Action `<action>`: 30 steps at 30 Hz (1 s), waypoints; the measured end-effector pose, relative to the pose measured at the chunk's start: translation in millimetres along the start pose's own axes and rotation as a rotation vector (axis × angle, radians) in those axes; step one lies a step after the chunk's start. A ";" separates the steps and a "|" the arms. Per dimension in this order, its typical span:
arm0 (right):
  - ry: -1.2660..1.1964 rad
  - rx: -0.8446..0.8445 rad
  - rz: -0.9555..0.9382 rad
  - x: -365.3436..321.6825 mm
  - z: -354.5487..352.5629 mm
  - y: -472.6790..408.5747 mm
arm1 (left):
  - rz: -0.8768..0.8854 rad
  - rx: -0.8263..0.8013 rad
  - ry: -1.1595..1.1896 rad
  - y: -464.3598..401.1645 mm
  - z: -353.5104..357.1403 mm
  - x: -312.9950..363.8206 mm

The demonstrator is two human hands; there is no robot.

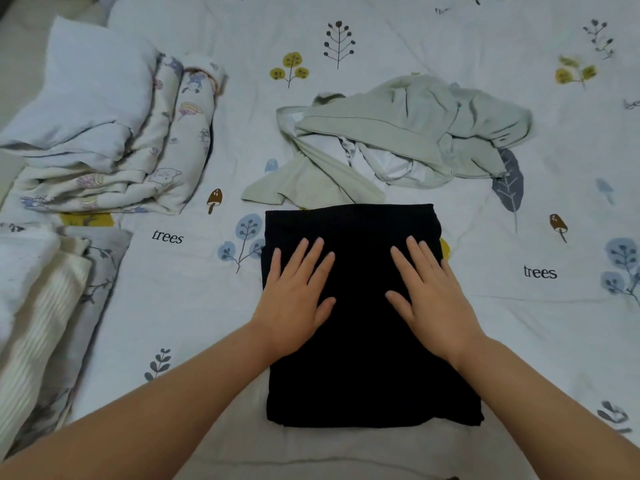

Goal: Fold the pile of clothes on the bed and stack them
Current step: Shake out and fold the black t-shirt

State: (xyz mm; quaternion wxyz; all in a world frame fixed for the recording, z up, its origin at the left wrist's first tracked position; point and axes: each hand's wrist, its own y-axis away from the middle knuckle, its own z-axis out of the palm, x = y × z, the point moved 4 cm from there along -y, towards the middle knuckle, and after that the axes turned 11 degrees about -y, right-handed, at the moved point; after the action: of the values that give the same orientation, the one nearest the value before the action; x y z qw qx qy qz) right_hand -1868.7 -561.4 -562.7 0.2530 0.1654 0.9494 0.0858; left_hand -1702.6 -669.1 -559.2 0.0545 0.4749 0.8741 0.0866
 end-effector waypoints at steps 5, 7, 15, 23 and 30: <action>-0.007 -0.070 -0.091 3.8 5.0 55.3 | 0.276 0.021 0.013 63.0 8.2 16.2; 0.071 -0.151 -0.166 7.2 9.9 74.8 | 0.346 -0.002 -0.020 83.4 15.5 20.9; 0.128 -0.184 -0.331 22.0 15.1 102.8 | 0.257 0.133 0.042 106.2 24.8 19.6; -0.390 -0.112 -0.072 27.5 -32.8 71.0 | -0.193 -0.133 0.775 73.8 -25.7 -7.6; -0.727 0.091 0.135 29.9 -86.0 -18.6 | -0.309 -0.060 0.720 -17.8 -61.2 -62.7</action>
State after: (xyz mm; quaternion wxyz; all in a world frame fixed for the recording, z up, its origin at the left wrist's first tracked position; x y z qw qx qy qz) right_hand -1941.9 -574.8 -507.1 0.5596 0.2585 0.7874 -0.0044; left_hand -1694.1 -737.3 -502.1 -0.2294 0.2752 0.8956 0.2637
